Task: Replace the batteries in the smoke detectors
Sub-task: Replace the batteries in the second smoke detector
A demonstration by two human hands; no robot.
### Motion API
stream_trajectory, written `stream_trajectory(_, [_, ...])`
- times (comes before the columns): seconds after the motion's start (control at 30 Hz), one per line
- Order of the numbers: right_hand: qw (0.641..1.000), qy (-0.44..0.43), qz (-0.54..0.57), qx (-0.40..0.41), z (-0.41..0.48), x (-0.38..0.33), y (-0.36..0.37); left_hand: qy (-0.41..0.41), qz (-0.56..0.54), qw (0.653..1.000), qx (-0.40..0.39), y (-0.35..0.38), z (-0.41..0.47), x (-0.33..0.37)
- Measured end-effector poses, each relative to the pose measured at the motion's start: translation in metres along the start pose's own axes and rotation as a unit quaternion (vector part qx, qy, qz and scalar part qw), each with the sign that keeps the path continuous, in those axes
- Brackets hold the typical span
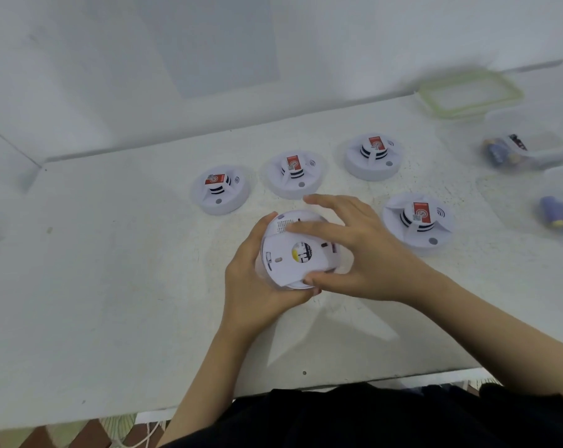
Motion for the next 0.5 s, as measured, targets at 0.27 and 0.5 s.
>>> stream_trajectory(0.27, [0.997, 0.049, 0.061, 0.005, -0.008, 0.006, -0.006, 0.014, -0.012, 1.0, -0.004, -0.002, 0.002, 0.009])
stream_trajectory(0.5, [0.983, 0.06, 0.174, -0.005, -0.012, 0.008, -0.012, 0.042, -0.03, 0.998, -0.042, -0.001, 0.002, 0.02])
Point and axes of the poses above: each hand's wrist, its own z-axis towards the middle knuckle, its own y-axis out of the palm, x = y × z, the point moved 5 cm from there along z, towards the middle knuckle, and after that the axes turned 5 degrees about -x, right-handed, at the moved point
